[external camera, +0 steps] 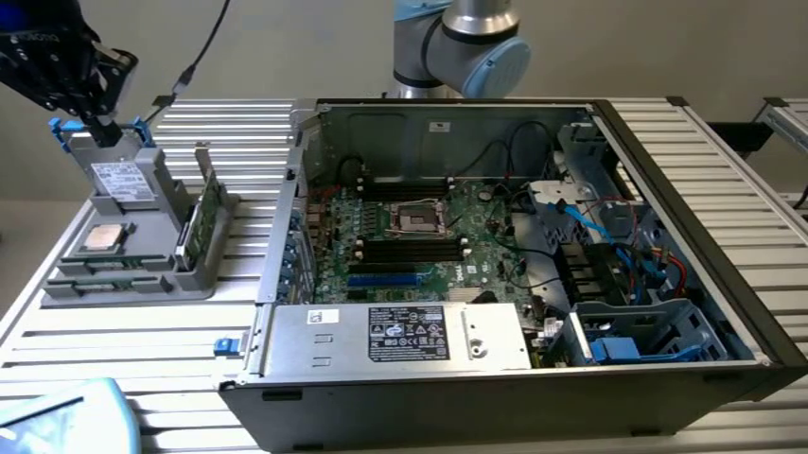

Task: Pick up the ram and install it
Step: 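Reach for the ram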

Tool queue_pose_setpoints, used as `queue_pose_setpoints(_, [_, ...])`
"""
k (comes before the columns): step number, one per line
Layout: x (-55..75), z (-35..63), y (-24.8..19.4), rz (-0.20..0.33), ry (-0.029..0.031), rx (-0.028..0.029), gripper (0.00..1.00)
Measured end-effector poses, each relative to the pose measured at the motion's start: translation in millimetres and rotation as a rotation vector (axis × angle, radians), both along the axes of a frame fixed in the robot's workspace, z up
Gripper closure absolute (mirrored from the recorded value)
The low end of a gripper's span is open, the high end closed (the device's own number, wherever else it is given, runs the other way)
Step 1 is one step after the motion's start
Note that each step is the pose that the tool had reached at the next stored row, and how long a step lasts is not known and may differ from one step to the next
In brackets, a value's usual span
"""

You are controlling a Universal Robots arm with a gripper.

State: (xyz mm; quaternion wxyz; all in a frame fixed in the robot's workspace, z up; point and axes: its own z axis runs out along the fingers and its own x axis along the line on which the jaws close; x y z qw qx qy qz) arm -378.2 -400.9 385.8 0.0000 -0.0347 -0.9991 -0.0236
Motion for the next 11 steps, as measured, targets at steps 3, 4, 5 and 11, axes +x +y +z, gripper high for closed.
queue_pose_setpoints(3, [-0.3,-2.5,-2.3,0.006,0.0211,-0.0001,0.90])
queue_pose_setpoints(4, [-0.3,-3.4,-3.2,0.008,0.0284,0.0000,0.90])
queue_pose_setpoints(5, [-0.4,-4.3,-4.1,0.010,0.0358,0.0000,0.90])
queue_pose_setpoints(11, [-0.8,-10.6,-8.6,0.029,0.0814,-0.0003,0.90])
